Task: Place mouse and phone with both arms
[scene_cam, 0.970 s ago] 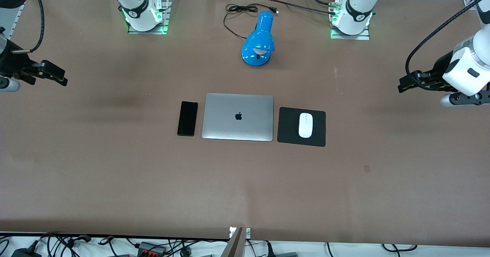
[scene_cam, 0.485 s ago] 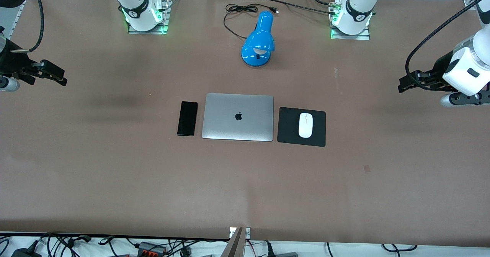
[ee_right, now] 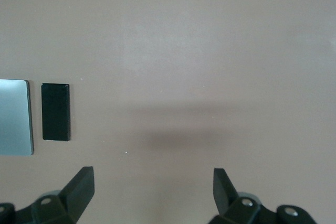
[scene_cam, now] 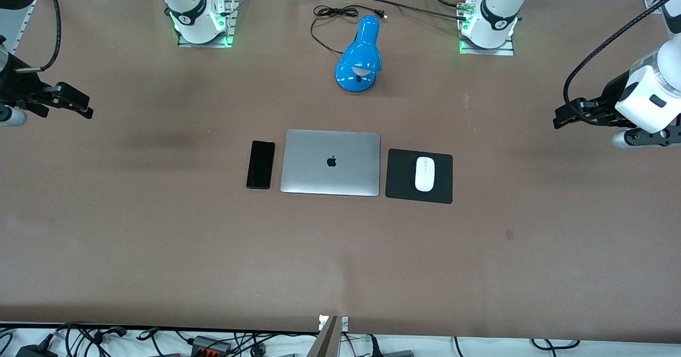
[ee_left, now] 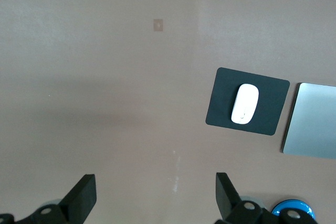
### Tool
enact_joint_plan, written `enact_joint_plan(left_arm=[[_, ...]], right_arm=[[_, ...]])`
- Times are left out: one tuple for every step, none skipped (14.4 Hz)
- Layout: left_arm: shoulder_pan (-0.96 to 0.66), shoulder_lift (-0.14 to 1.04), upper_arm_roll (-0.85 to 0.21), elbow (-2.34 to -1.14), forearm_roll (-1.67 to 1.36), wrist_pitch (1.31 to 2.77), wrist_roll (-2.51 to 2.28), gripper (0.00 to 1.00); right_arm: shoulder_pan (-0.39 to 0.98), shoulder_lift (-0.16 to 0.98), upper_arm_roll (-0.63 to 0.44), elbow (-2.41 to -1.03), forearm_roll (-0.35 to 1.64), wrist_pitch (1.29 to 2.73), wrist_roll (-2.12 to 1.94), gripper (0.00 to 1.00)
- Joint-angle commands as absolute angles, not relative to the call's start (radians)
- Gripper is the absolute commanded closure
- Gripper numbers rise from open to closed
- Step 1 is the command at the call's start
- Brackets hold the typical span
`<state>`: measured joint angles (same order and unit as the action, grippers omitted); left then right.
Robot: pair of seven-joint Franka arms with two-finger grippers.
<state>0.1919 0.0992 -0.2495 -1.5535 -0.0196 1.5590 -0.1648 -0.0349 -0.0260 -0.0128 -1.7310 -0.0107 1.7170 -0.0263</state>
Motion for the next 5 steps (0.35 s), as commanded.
enact_joint_plan(left_arm=[[0.199,0.092,-0.255,-1.546,-0.018,1.543,-0.158,0.0],[0.198,0.092,-0.256,-1.546,-0.018,1.543,-0.158,0.0],[0.198,0.094,-0.256,-1.546,-0.018,1.543,-0.158,0.0],[0.198,0.092,-0.255,-1.546,-0.018,1.543,-0.158,0.0],[0.198,0.094,-0.255,-1.546,-0.018,1.543,-0.158,0.0]], right_arm=[[-0.037,-0.052,-0.008,-1.733,-0.012,1.698,-0.041,0.0],[-0.037,-0.052,-0.008,-1.732,-0.008,1.698,-0.04,0.0],[-0.037,-0.052,-0.008,-1.733,-0.008,1.7,-0.04,0.0],[-0.035,-0.052,-0.008,-1.733,-0.008,1.7,-0.04,0.0],[-0.035,-0.052,-0.008,-1.733,-0.008,1.701,-0.04,0.0]])
